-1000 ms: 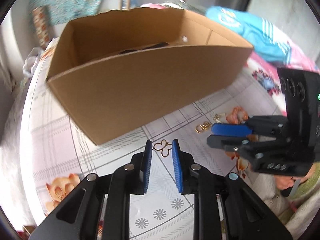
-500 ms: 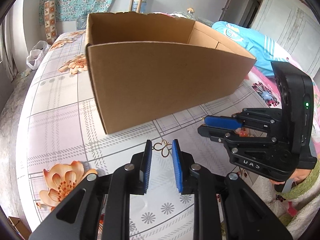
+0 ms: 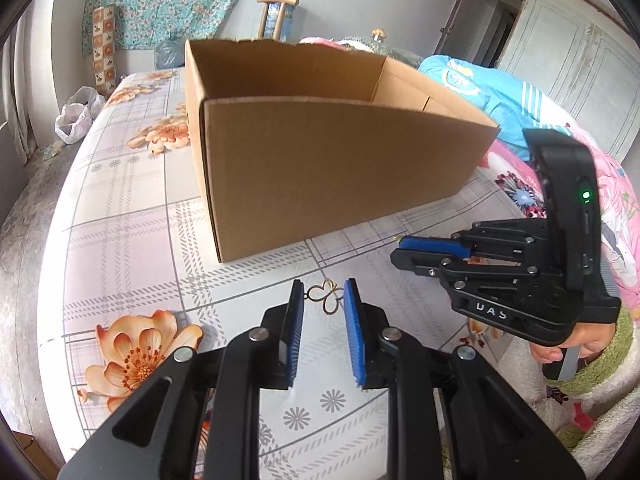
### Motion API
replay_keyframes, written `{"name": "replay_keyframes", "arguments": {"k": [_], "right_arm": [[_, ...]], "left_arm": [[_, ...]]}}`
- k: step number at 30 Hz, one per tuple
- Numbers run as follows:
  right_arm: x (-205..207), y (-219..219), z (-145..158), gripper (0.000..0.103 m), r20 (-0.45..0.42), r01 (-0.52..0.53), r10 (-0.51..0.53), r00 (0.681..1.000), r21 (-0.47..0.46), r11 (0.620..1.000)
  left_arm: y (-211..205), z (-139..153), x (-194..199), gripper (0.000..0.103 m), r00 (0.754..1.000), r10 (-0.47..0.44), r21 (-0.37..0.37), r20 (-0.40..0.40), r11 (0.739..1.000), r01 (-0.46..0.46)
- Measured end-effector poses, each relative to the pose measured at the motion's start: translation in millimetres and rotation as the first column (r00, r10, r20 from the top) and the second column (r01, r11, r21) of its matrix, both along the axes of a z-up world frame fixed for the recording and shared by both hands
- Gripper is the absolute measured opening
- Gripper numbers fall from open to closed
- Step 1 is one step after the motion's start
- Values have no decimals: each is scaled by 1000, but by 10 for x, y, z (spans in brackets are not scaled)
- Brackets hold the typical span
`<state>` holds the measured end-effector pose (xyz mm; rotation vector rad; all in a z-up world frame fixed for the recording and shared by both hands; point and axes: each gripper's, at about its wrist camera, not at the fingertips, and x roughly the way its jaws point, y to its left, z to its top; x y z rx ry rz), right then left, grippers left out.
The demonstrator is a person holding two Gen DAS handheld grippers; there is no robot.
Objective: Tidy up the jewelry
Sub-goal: 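Lift the butterfly charm with the left gripper while the right gripper grasps a gold ring, then open both grippers over the box to drop the butterfly charm and ring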
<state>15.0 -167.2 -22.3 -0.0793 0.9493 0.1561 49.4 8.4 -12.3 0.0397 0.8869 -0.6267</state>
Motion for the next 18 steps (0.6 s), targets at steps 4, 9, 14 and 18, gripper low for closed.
{"name": "replay_keyframes", "arguments": {"k": [4,9,14,18], "right_arm": [[-118,-65,160,9,30,9,-10,1000,33,999],[-278,-148,644,9,137,-9,-5,991,99,995],[-212,-314,1100,9,246,-34,-7,969,162,986],[177,-528,1214,9,232,-23,-22,972,186,982]], "left_arm": [[18,158,-97,19,999,-10,-27,39,1000,11],[-22,578,-186,19,988,-52,-92,148,994,66],[-197,928,-34,20,967,-99,-90,237,988,123],[-429,995,424,20,978,-128,-63,168,988,140]]}}
